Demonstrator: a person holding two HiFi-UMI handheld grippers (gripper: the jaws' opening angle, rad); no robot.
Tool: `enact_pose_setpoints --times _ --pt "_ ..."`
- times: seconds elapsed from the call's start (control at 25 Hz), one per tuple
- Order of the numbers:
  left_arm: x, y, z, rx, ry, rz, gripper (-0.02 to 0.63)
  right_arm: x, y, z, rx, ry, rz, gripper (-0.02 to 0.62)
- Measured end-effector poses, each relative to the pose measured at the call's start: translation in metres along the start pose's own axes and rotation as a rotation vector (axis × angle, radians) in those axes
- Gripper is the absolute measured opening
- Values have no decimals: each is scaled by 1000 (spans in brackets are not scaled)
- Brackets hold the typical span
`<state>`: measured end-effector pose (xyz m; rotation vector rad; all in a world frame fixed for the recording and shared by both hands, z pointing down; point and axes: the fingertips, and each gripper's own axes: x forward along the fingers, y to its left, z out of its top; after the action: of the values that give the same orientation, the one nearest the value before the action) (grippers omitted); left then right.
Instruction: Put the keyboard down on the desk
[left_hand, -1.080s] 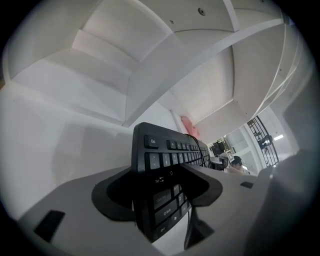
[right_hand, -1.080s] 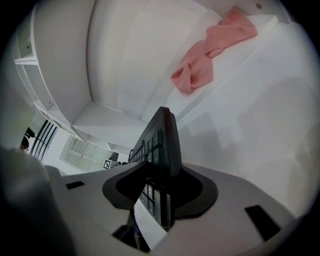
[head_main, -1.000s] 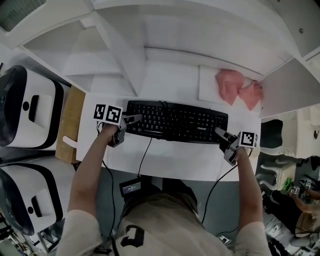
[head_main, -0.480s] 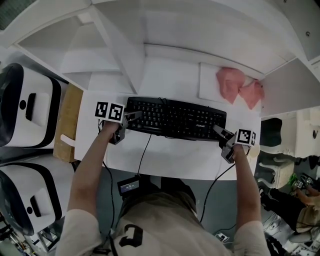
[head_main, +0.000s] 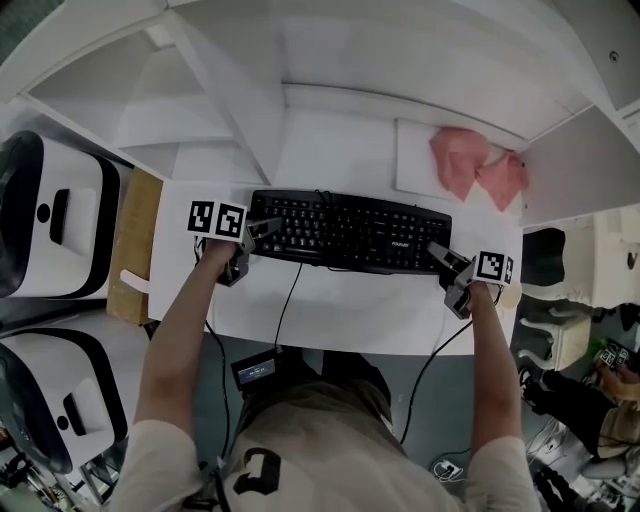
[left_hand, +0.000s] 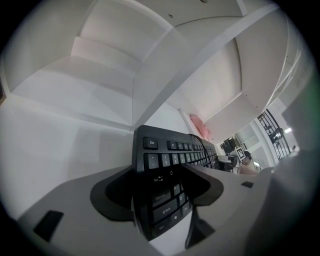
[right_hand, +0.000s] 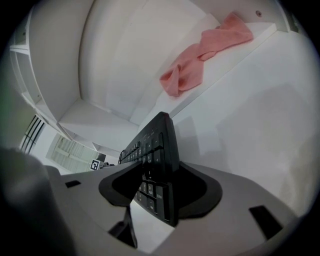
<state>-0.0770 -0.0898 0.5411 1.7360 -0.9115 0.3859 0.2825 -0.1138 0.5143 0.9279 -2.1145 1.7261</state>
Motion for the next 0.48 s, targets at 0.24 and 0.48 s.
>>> enact_pose_setpoints --times 0.24,0.48 --pt "-3 1 -1 -4 -3 10 296 -3 -4 5 -20 8 -29 216" --pt "-5 0 -2 -5 -2 39 304 -4 -1 7 -38 -29 -47 218"
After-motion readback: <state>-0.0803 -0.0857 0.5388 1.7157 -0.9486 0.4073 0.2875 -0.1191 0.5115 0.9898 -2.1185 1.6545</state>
